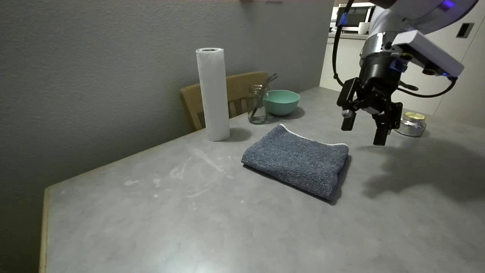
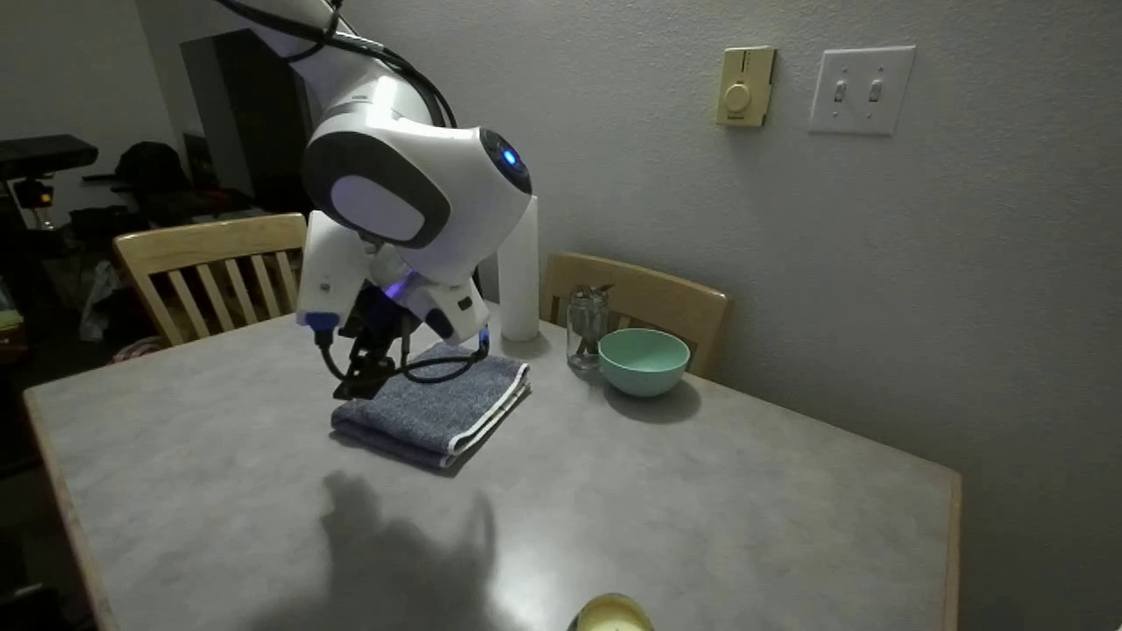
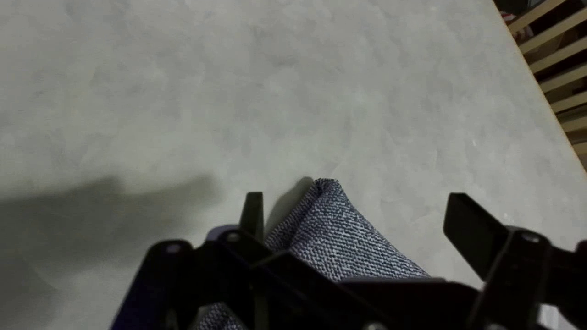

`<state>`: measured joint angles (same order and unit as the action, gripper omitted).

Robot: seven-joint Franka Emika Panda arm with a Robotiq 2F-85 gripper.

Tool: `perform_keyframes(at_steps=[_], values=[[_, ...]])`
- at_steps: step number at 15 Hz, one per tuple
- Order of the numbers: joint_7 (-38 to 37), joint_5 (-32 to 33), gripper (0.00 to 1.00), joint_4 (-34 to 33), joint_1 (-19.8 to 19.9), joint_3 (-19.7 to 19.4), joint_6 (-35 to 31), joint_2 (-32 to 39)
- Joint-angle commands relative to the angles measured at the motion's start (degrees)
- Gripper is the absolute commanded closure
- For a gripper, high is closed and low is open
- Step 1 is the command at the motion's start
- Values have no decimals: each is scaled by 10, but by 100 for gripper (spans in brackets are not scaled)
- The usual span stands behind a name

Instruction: Unfold the towel

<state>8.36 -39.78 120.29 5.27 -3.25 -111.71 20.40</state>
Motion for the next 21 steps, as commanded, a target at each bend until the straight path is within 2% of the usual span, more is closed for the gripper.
perform_keyframes(at_steps=[1,4,6,8,17,21], values=[[-7,10,0,0,-1,5,-13,2],[-53,50,0,0,-13,-7,-84,22],[-63,76,0,-6,-4,-7,-115,38],[-55,77,0,-16,14,-2,-121,54],[-20,71,0,-69,51,13,-128,107],[-37,80,0,-56,44,10,-132,98]])
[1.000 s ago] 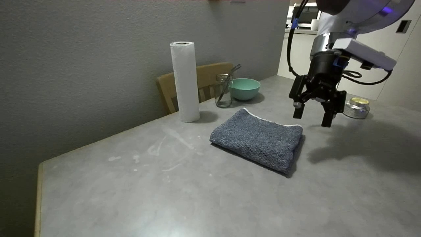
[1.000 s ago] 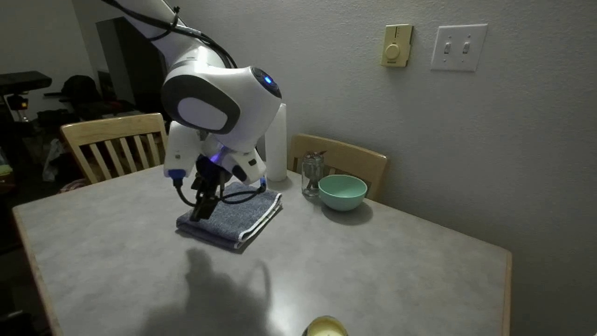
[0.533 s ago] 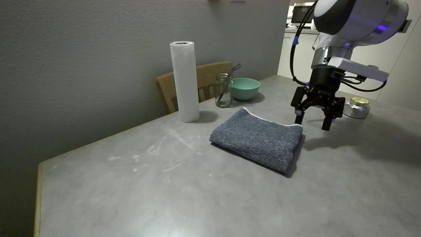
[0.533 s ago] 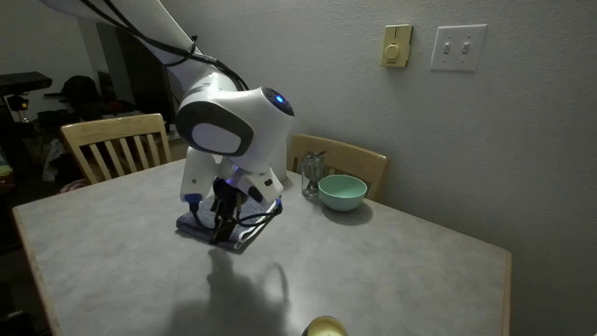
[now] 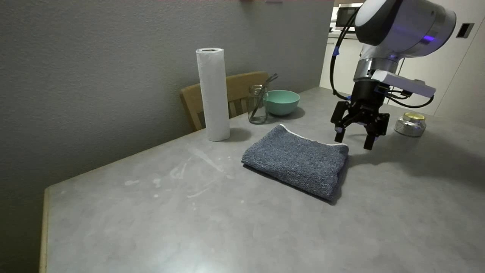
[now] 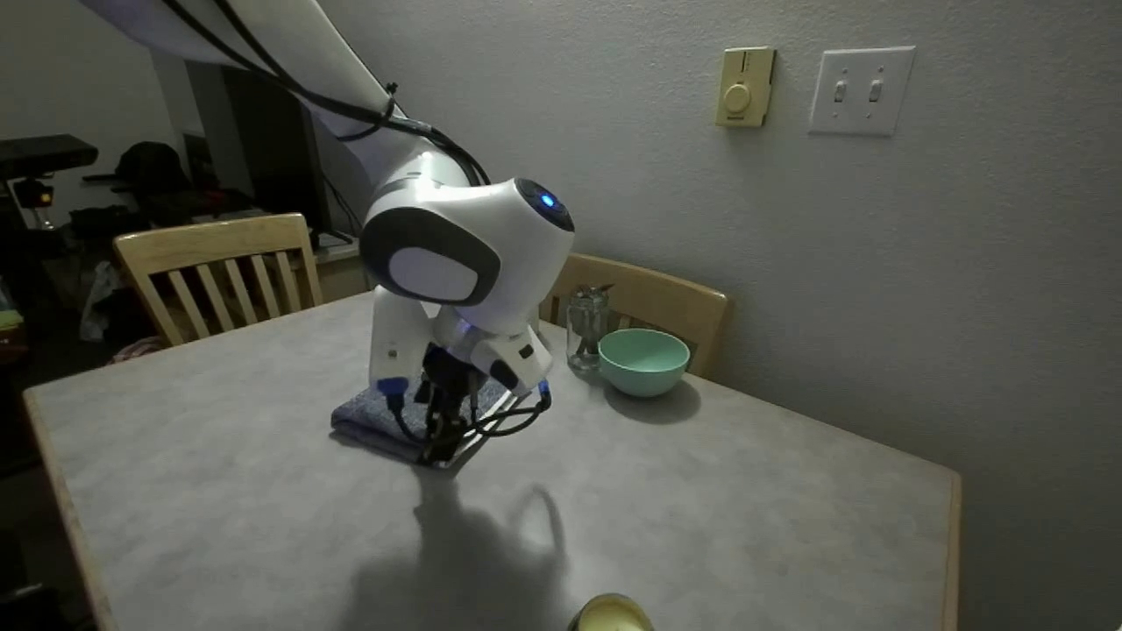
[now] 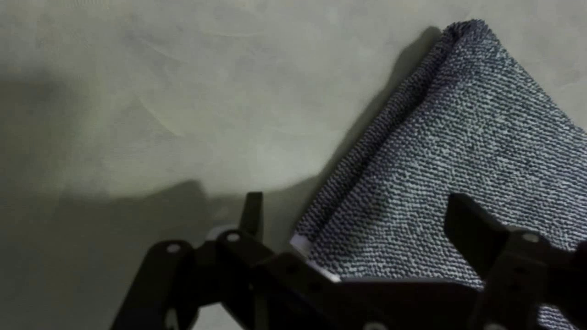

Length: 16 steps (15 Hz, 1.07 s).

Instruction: Unfold the towel

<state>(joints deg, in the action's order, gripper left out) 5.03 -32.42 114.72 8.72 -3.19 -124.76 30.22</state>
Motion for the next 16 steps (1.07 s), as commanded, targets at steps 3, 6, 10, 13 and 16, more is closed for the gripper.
perform_keyframes(at_steps=[3,6,10,13,16], values=[[-4,6,0,-1,9,10,-1,0],[40,3,0,-14,17,20,-14,21],[179,-17,0,-42,56,56,16,48],[232,-5,0,-63,68,66,28,63],[250,11,0,-84,70,65,40,73]])
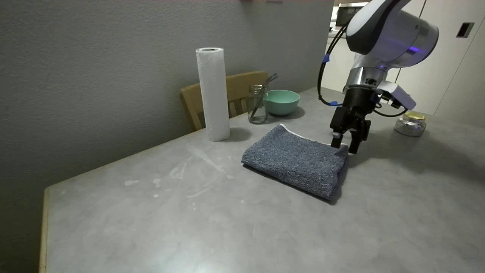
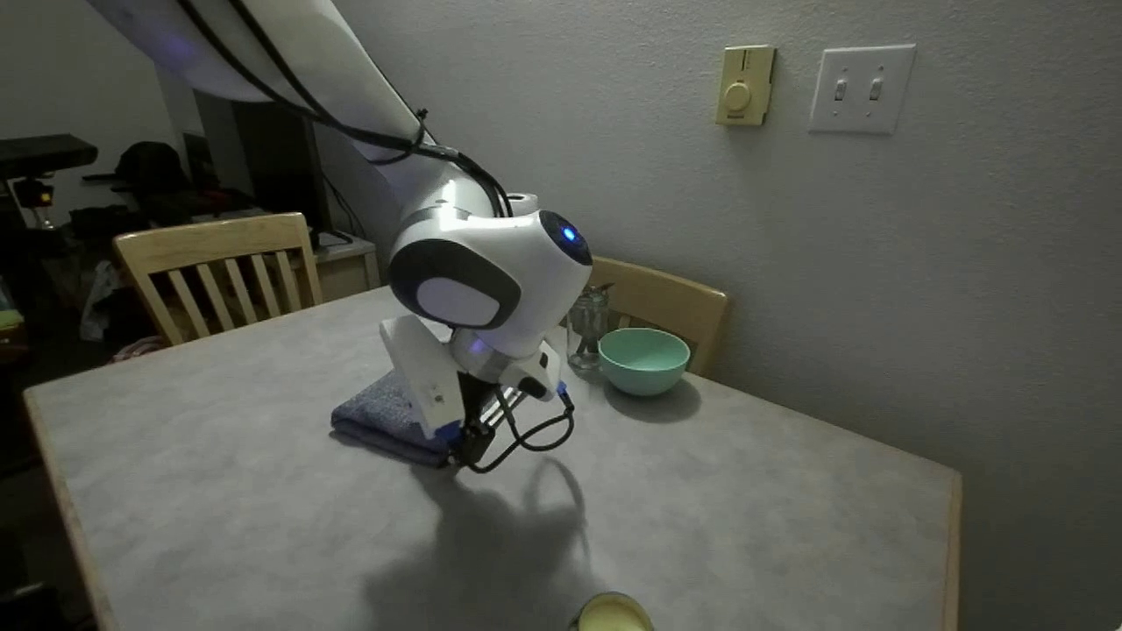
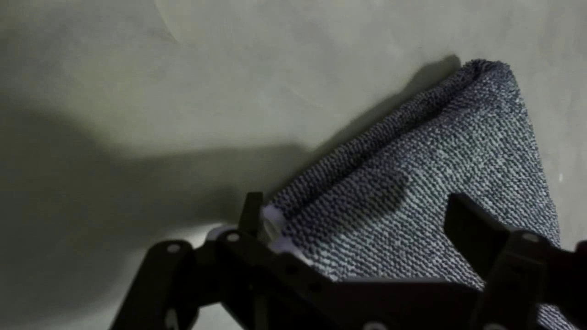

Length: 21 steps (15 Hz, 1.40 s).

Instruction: Unfold the towel

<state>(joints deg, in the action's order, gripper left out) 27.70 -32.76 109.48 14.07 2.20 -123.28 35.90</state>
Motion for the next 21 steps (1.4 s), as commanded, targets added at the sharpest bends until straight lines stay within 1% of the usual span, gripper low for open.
perform_keyframes(at_steps=[1,4,11,17,18,19,21], values=[[30,18,0,-39,18,13,28,20],[47,12,0,-59,26,20,44,30],[81,-24,0,-108,52,35,110,68],[82,-53,0,-147,56,27,156,104],[81,-56,25,-150,56,26,156,108],[78,-58,27,-153,56,25,158,110],[67,-62,41,-152,53,22,153,108]])
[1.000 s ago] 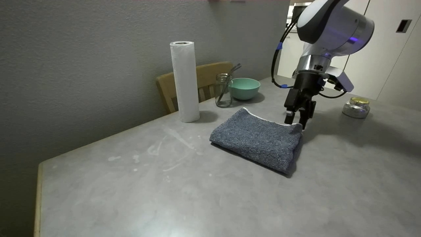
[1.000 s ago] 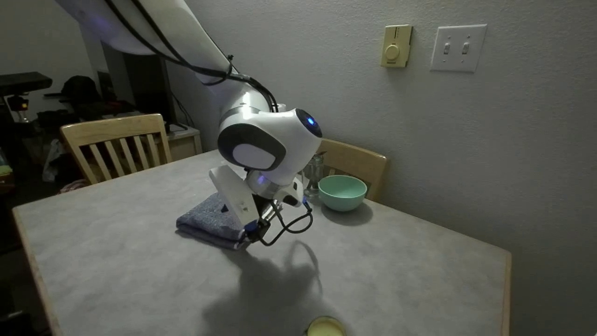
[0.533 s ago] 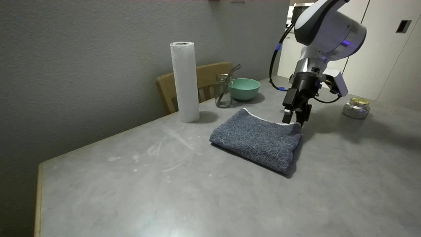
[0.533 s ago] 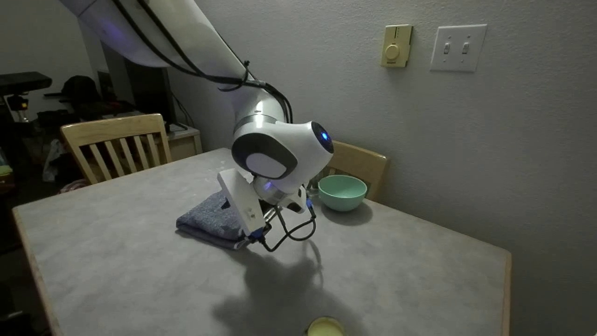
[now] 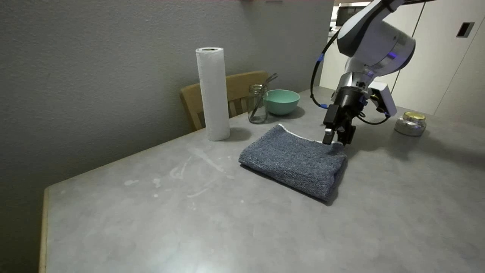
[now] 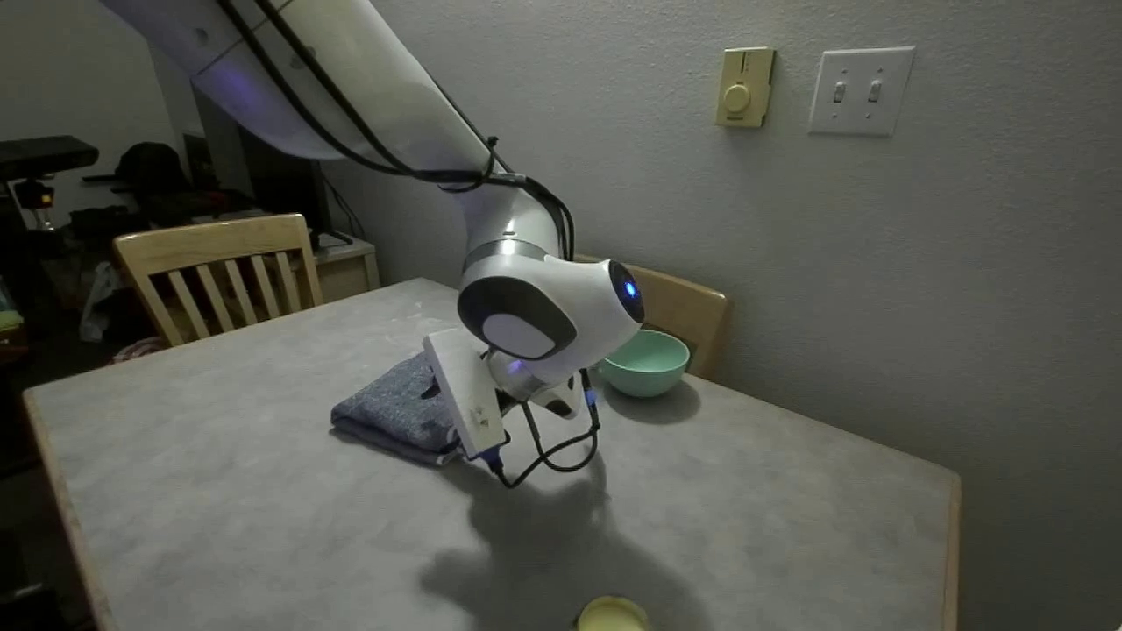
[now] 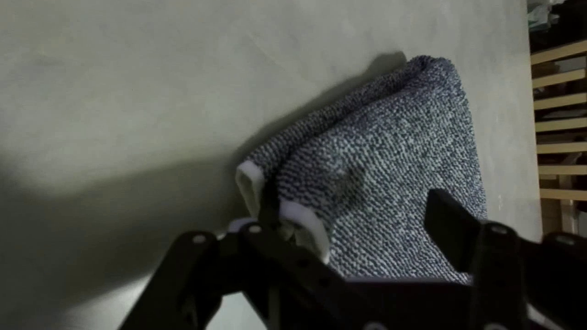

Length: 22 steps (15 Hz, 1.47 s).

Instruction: Unfold the towel

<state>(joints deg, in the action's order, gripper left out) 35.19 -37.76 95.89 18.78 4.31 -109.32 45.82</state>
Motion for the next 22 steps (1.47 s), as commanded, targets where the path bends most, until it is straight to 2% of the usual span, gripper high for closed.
perform_keyframes(at_steps=[1,8,9,18,22], values=[[-9,-14,47,-15,5,1,12,6],[-9,-19,98,-7,2,2,5,-5],[-8,-20,100,-6,2,2,4,-6],[-26,-5,98,44,-40,-1,-67,-63],[-35,8,98,46,-66,3,-63,-79]])
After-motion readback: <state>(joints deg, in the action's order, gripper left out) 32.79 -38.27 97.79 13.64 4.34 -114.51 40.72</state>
